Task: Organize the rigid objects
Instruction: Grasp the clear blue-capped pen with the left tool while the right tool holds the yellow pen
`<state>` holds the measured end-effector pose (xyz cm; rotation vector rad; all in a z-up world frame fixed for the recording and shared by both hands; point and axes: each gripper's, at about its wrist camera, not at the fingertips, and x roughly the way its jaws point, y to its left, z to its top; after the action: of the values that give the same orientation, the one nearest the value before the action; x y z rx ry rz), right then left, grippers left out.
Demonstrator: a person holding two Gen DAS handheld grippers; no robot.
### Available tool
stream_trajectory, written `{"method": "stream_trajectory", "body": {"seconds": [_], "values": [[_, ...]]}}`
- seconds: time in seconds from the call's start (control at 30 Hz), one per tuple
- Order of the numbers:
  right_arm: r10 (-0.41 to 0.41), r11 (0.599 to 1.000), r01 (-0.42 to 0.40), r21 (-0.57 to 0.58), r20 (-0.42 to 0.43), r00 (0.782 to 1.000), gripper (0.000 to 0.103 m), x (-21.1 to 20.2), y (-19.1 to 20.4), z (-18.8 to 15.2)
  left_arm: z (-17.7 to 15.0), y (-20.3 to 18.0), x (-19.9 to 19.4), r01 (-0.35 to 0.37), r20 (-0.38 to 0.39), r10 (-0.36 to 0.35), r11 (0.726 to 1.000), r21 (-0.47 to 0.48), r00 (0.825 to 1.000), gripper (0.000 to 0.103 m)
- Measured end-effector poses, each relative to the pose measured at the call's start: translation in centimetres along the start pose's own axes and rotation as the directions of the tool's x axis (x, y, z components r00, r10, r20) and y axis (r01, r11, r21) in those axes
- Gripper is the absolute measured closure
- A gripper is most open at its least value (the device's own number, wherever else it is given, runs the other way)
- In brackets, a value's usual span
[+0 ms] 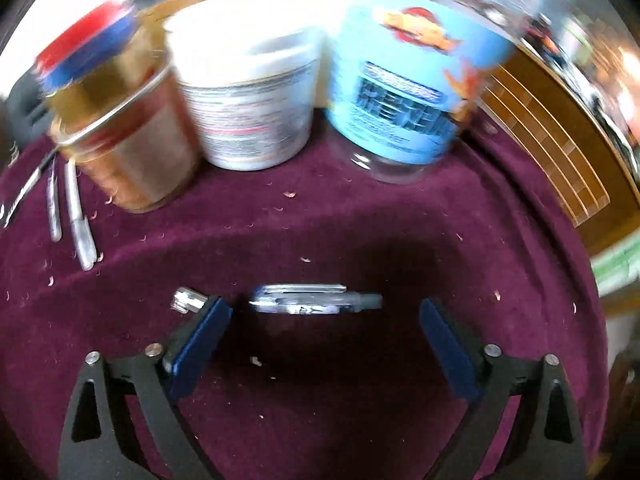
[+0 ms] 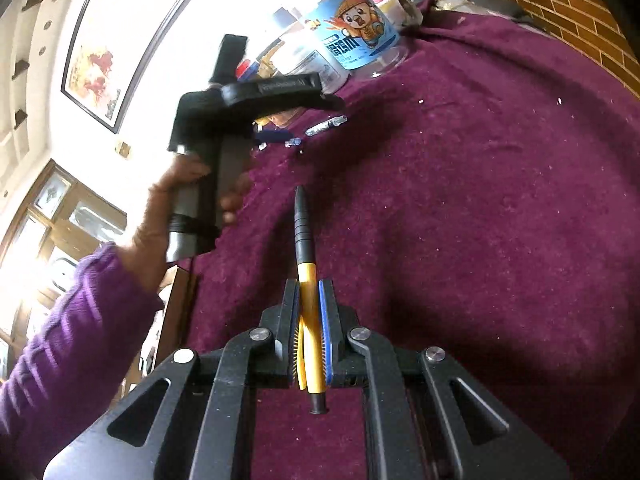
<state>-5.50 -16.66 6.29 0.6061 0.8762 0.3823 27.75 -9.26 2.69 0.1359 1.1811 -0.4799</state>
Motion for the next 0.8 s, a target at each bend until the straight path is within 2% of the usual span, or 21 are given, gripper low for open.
{"method": "stream_trajectory", "body": {"seconds": [0.03, 0.07, 0.1, 0.17, 0.27, 0.33, 0.37, 0.4, 0.43, 0.47, 0.53, 0.6, 0.67, 0.73, 0.8], "values": [[0.008, 1.0, -0.008, 0.014, -0.006, 1.0, 0.096, 0.0, -0.3, 0.0, -0.2, -0.1, 0.2, 0.05, -0.038, -0.05, 0.999, 0.008, 0.998, 0.044], [0.015, 1.0, -0.014, 0.026, -0.013, 1.0, 0.096, 0.0, -0.6, -0.1, -0.6, -0.5, -0.2, 0.015, -0.028, -0.014, 0.999, 0.042, 1.0, 0.058], [0.026, 0.999, -0.025, 0.042, -0.02, 0.999, 0.096, 0.0, -0.9, -0.1, -0.8, -0.7, -0.2, 0.006, -0.039, -0.003, 0.998, 0.064, 0.999, 0.078], [0.031, 0.998, -0.029, 0.05, -0.03, 0.999, 0.096, 0.2, -1.0, -0.2, -1.0, -0.3, -0.4, -0.023, -0.041, 0.026, 0.997, 0.069, 0.999, 0.088], [0.016, 0.999, -0.015, 0.039, -0.035, 0.999, 0.096, 0.4, -0.9, -0.2, -0.9, 1.0, -1.0, 0.002, -0.035, -0.003, 1.0, -0.004, 0.999, 0.089], [0.007, 0.999, -0.006, 0.034, -0.035, 0.999, 0.096, 0.4, -0.9, -0.4, -0.8, 1.9, -1.8, 0.017, 0.001, -0.017, 0.997, -0.072, 1.0, 0.086], [0.009, 0.999, -0.008, 0.038, -0.036, 0.999, 0.096, 0.4, -1.0, -0.4, -0.8, 2.6, -2.2, 0.055, 0.023, -0.053, 0.991, -0.121, 0.998, 0.075], [0.011, 0.999, -0.009, 0.042, -0.037, 0.999, 0.096, 0.4, -1.1, -0.4, -1.1, 3.2, -2.6, 0.067, 0.042, -0.061, 0.983, -0.169, 0.997, 0.054], [0.014, 0.999, -0.012, 0.048, -0.039, 0.999, 0.096, 0.5, -1.2, -0.4, -1.2, 3.6, -2.8, 0.051, 0.054, -0.04, 0.976, -0.21, 0.998, 0.044], [0.016, 0.999, -0.014, 0.052, -0.042, 0.999, 0.096, 0.9, -1.2, 0.0, -1.3, 3.7, -2.8, 0.044, 0.063, -0.03, 0.971, -0.236, 0.998, 0.04], [0.022, 0.998, -0.02, 0.054, -0.048, 0.999, 0.096, 1.2, -1.2, 0.1, -1.2, 3.9, -2.4, 0.062, 0.068, -0.045, 0.96, -0.274, 0.997, 0.04], [0.022, 0.999, -0.019, 0.05, -0.053, 0.998, 0.096, 1.4, -1.1, 0.1, -1.1, 3.4, -1.4, 0.044, 0.039, -0.034, 0.956, -0.289, 0.999, 0.04], [0.022, 0.999, -0.02, 0.049, -0.057, 0.998, 0.096, 1.6, -1.2, 0.1, -0.9, 1.8, -0.7, -0.059, 0.034, 0.069, 0.97, -0.234, 0.997, 0.04], [0.023, 0.999, -0.02, 0.05, -0.064, 0.998, 0.096, 1.9, -1.2, 0.2, -1.0, 0.0, -0.2, -0.148, 0.031, 0.155, 0.975, -0.164, 0.987, 0.042], [0.02, 0.999, -0.017, 0.05, -0.069, 0.997, 0.096, 2.1, -1.3, 0.3, -1.8, -0.6, -0.4, -0.137, 0.046, 0.145, 0.98, -0.144, 0.988, 0.043]]}}
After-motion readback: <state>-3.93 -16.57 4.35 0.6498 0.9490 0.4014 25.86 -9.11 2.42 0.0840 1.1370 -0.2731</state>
